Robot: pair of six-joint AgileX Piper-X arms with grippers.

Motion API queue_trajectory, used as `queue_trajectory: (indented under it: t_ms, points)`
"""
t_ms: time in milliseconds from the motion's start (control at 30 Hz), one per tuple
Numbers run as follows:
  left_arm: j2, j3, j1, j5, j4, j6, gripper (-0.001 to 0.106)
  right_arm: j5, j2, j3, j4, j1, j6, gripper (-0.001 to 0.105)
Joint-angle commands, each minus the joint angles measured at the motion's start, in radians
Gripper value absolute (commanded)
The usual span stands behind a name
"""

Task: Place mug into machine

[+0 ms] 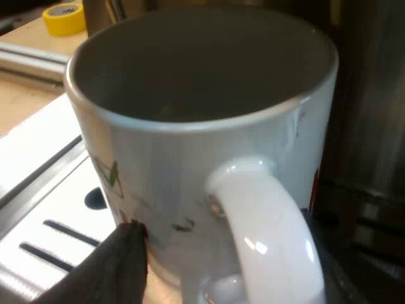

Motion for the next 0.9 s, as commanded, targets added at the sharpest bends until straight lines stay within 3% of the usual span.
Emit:
queue_trajectory:
  t_ms: [33,333,633,733,833,900]
  points:
    - [0.001,-0.001,-0.003,-0.009,-0.017,-0.013,0.081,0.042,0.014,-0.031,-0.010,-0.001,-0.016,0.048]
    - [0.001,-0.001,-0.003,-0.009,-0.017,-0.013,0.081,0.059,0.029,-0.064,0.012,-0.012,-0.019,0.048]
    - [0.001,-0.079,-0.003,-0.011,0.067,-0.013,0.081,0.102,-0.106,-0.064,0.333,0.039,-0.009,0.048]
    - [-0.013,-0.108,-0.003,-0.014,0.157,-0.013,0.081,0.106,-0.166,-0.064,0.449,0.052,-0.006,0.048]
    - [-0.069,-0.128,-0.003,-0.011,0.211,-0.013,0.081,0.106,-0.219,-0.060,0.563,0.062,-0.004,0.048]
    - [-0.118,-0.141,-0.003,-0.011,0.253,-0.013,0.081,0.164,-0.260,-0.050,0.612,0.069,-0.004,0.046]
